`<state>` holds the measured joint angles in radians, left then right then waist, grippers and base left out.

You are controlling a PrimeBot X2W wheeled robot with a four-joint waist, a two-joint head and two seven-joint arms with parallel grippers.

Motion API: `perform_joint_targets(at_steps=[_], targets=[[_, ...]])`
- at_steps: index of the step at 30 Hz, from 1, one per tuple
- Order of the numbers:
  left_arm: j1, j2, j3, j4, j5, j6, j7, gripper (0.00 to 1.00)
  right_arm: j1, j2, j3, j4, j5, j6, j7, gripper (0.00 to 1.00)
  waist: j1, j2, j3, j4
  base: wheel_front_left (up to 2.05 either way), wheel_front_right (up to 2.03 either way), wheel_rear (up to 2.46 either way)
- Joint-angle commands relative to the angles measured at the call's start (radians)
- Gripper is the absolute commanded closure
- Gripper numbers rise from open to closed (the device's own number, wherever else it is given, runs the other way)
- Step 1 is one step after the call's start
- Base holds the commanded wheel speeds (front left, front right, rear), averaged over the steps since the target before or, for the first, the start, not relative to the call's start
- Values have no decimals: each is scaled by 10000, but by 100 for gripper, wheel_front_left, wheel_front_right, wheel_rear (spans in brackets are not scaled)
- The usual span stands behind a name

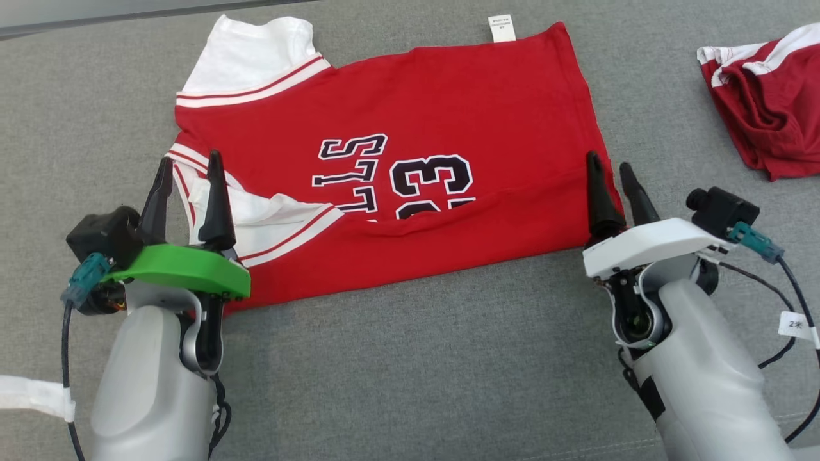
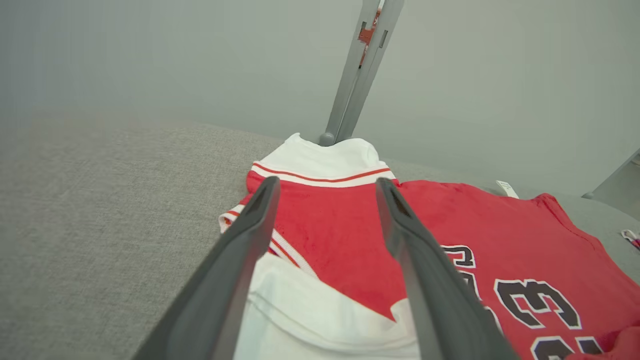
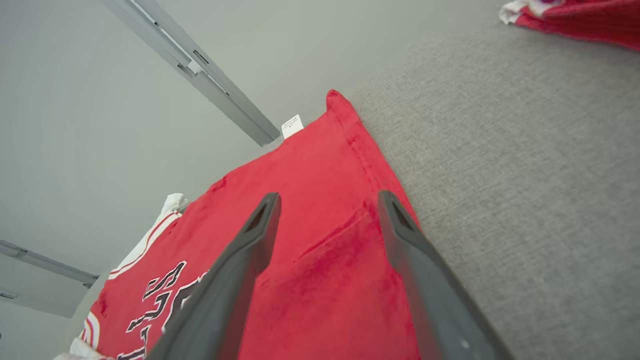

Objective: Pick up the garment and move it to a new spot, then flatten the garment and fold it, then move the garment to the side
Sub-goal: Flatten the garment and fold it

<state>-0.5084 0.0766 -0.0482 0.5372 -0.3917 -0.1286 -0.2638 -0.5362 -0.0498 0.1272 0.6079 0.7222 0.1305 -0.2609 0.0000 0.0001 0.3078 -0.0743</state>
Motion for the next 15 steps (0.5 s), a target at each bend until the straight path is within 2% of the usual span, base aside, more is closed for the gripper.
perform_joint_targets(at_steps=[1, 8, 12, 15], targets=[[362, 58, 47, -119, -182, -24, -2, 0, 114, -112, -239, -267, -601, 2, -44, 0, 0, -1, -172, 71, 0, 0, 0], [1605, 523, 113, -450, -483, -25, 84, 0, 1436, -68, -1432, -1904, -3352, 2, -43, 0, 0, -1, -841, 280, 0, 0, 0], [2391, 768, 241, -686, -687, 77, 642, 0, 2200, -27, -1648, -2550, -4003, 2, -42, 0, 0, -1, -1109, 355, 0, 0, 0], [2946, 840, 170, -989, -847, 125, 1306, 0, 2546, -11, -1528, -2776, -3874, 2, -43, 0, 0, -1, -1179, 367, 0, 0, 0]])
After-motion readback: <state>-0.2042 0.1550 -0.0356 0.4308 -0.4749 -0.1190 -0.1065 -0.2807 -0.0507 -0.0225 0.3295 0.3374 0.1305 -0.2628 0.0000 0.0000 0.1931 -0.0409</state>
